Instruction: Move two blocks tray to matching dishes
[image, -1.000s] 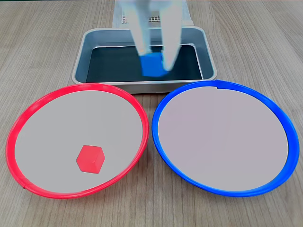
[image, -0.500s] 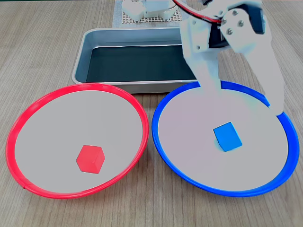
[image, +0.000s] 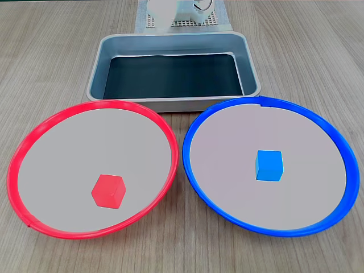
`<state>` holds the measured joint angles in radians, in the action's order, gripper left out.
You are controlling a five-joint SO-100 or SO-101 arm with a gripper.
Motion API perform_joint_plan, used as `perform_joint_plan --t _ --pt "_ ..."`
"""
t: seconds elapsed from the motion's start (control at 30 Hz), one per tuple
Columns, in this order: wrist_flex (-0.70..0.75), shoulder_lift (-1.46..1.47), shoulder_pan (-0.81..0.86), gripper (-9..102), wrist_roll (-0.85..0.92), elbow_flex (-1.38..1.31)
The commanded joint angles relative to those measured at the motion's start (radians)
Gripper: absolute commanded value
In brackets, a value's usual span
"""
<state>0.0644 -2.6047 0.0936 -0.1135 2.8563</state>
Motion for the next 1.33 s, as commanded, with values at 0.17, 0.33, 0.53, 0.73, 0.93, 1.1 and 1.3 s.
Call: perform_joint_plan --t 0.17,0.33,0.53,0.73,0.93,1.1,1.3 --pt "0.534 -0.454 -0.008 0 0.094 0.166" --pt "0.807 -0.626 -0.023 0 0.109 0.167" --pt "0.93 -0.724 -0.029 0 0.118 0.167" --pt "0.931 -0.724 -0.031 0 0.118 0.167" --pt "0.931 -0.724 -0.031 0 0.118 0.167" --pt "0.931 -0.724 -0.031 0 0.118 0.167" --pt "0.931 -0.724 -0.031 0 0.118 0.167"
